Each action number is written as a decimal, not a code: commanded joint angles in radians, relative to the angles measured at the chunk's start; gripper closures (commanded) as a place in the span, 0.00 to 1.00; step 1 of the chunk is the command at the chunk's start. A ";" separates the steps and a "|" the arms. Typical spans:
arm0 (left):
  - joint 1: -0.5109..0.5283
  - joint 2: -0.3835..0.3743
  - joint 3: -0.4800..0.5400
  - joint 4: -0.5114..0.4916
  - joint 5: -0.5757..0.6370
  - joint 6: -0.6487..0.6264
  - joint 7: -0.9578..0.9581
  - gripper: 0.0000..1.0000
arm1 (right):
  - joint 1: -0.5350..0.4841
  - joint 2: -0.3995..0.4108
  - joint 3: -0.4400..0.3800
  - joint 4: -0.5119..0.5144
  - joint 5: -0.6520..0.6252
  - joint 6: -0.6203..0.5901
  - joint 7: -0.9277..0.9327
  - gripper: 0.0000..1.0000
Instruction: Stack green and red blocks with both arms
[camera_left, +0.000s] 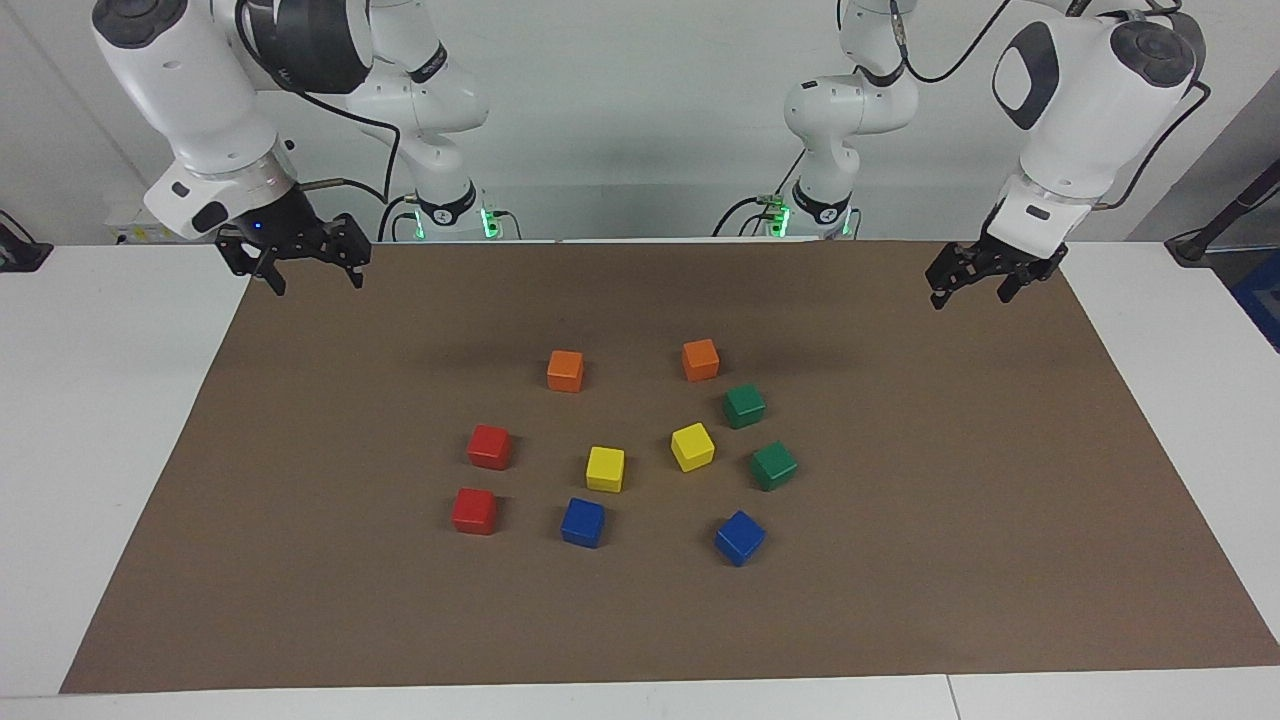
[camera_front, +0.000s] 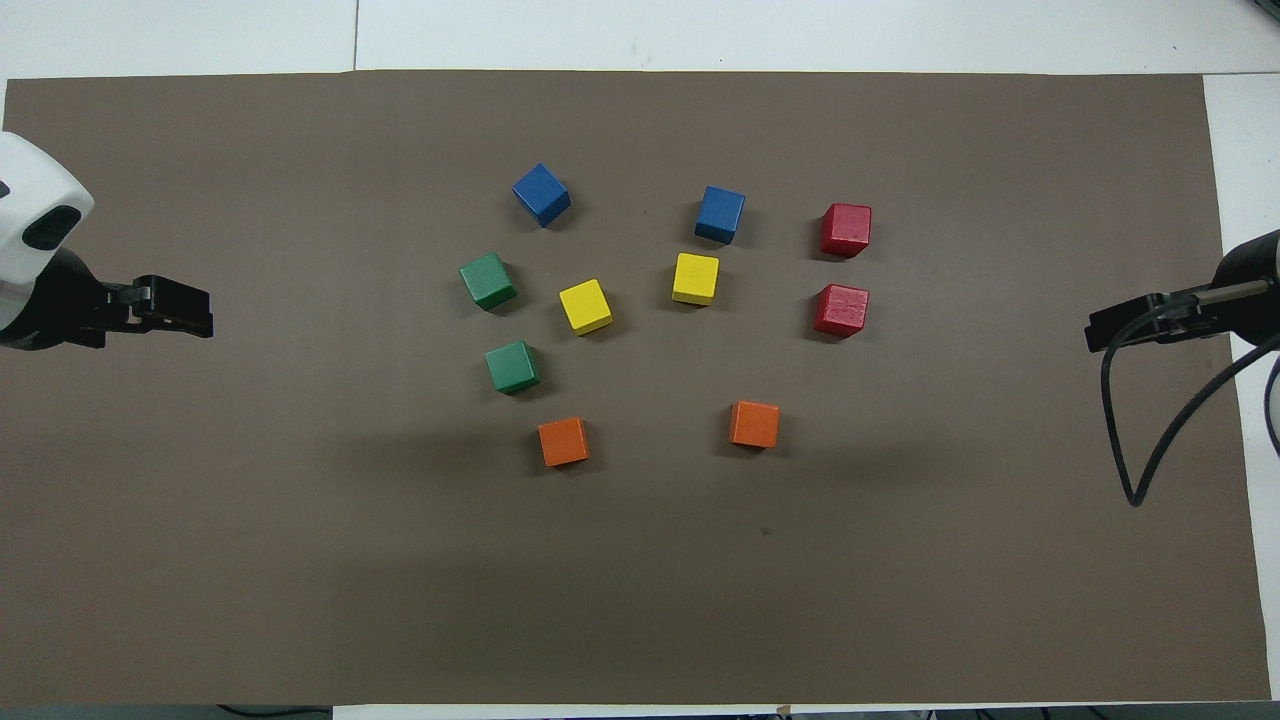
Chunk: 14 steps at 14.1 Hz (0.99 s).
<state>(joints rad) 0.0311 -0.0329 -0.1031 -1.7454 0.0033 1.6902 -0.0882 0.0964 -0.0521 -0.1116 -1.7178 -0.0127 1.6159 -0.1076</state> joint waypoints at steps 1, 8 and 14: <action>0.006 -0.013 0.000 -0.008 -0.017 0.008 0.005 0.00 | -0.015 -0.017 0.004 -0.014 -0.010 0.010 0.003 0.00; 0.004 -0.018 0.000 -0.023 -0.017 0.013 -0.004 0.00 | -0.024 -0.018 0.006 -0.017 -0.018 0.019 0.016 0.00; -0.011 -0.068 -0.006 -0.204 -0.026 0.216 -0.152 0.00 | 0.075 -0.008 0.023 -0.087 -0.018 0.122 0.362 0.00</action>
<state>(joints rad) 0.0301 -0.0456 -0.1087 -1.8258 0.0010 1.8002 -0.1354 0.1146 -0.0517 -0.1010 -1.7387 -0.0148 1.6654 0.1271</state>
